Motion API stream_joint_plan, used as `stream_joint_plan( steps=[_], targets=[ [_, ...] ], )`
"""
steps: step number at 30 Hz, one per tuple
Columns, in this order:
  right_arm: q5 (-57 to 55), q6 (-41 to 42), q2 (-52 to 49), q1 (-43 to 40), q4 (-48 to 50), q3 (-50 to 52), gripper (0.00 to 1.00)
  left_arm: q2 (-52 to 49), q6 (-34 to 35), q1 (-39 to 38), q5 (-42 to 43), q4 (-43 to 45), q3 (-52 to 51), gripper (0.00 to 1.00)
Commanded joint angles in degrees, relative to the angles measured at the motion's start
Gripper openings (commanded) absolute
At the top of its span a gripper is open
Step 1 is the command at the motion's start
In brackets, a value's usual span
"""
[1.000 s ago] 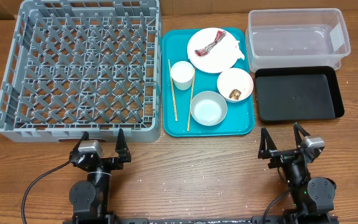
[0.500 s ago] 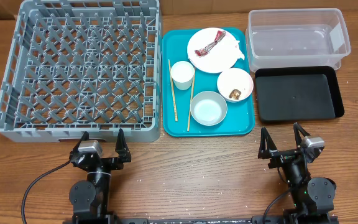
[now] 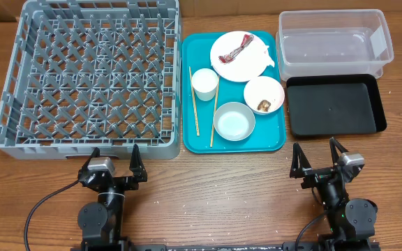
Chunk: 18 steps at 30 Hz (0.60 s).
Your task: Sort waste into correct bins and load items into the dishwasher
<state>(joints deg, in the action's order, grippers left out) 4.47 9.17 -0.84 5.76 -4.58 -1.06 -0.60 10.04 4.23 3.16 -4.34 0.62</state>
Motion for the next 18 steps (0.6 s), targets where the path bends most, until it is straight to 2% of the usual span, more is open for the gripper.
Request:
stream_joint_plan(
  steps=[1, 8, 12, 18],
  targets=[
    [2.9, -0.2, 0.5, 0.1, 2.5, 0.6, 1.00, 0.1, -1.1, 0.3, -0.8, 0.0, -0.3, 1.00],
    [6.1, -0.3, 0.4, 0.1, 3.9, -2.3, 1.00, 0.1, -1.1, 0.3, -0.8, 0.0, -0.3, 1.00],
    [5.9, -0.3, -2.0, 0.1, 2.6, -9.0, 1.00, 0.1, -1.1, 0.3, -0.8, 0.0, -0.3, 1.00],
    [6.4, -0.3, -11.4, 0.1, -2.8, -21.5, 1.00, 0.1, -1.1, 0.3, -0.8, 0.0, -0.3, 1.00]
  ],
)
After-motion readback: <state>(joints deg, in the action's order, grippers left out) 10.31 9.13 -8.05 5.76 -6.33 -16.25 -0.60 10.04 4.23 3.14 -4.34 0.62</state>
